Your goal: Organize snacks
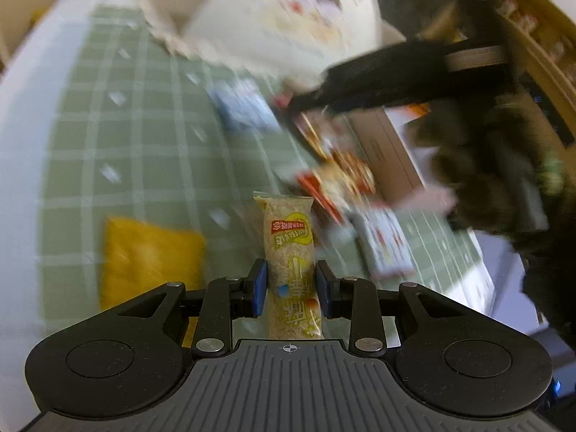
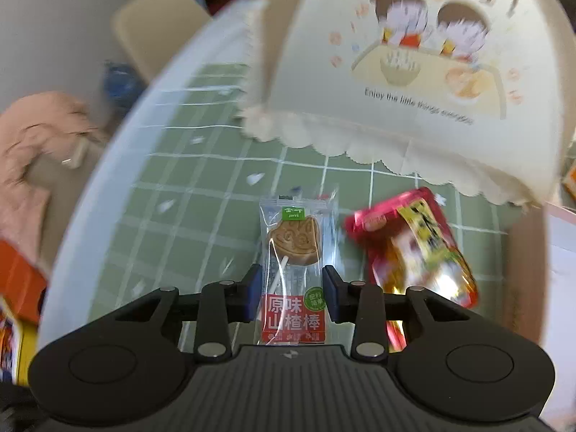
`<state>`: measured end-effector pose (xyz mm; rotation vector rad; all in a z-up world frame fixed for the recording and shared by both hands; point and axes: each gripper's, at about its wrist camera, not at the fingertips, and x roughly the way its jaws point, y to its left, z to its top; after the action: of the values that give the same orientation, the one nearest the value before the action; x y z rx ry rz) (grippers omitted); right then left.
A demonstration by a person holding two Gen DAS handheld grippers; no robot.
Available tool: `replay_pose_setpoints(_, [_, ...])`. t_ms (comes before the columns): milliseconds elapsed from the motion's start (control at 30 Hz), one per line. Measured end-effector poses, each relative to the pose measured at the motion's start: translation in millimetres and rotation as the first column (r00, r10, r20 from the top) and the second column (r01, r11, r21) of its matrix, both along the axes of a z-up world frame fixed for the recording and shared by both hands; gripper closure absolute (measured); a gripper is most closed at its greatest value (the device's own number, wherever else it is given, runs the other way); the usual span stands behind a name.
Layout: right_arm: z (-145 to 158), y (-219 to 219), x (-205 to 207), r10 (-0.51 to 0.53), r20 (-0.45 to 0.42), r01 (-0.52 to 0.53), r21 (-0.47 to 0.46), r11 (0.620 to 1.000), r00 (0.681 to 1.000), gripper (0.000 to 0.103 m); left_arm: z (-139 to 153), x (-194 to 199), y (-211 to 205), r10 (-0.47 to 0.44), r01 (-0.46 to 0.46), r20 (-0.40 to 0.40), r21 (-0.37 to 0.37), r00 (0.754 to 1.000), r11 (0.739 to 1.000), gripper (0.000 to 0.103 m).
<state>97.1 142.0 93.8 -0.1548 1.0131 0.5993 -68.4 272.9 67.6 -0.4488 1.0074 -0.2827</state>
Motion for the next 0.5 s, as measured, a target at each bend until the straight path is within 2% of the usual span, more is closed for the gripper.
replay_pose_setpoints(133, [22.6,-76.8,-56.7,-0.030,0.063,0.029,0.022,0.999,0.998,0.068,-7.6,-2.6,-50.1,-0.110,0.110,-0.051,-0.013,0.993,0.994,0.070])
replay_pose_setpoints(267, [34.1,-168.2,-99.5,-0.167,0.153,0.170,-0.003,0.985,0.974,0.067,2.4,6.5,-104.3,-0.247,0.248,-0.054,-0.002,0.967,0.969,0.070])
replay_pose_setpoints(400, [33.7,-236.5,-129.0,-0.308,0.249,0.328,-0.041,0.944,0.918,0.067,35.2,23.3,-147.6,-0.313,0.314,0.050,-0.013,0.948,0.949,0.070])
replay_pose_setpoints(500, [28.8,-269.4,-139.4,-0.368,0.259,0.384,-0.014,0.923,0.893,0.067,62.0,59.8,-168.8,-0.271,0.280,0.154,-0.036,0.950,0.959,0.070])
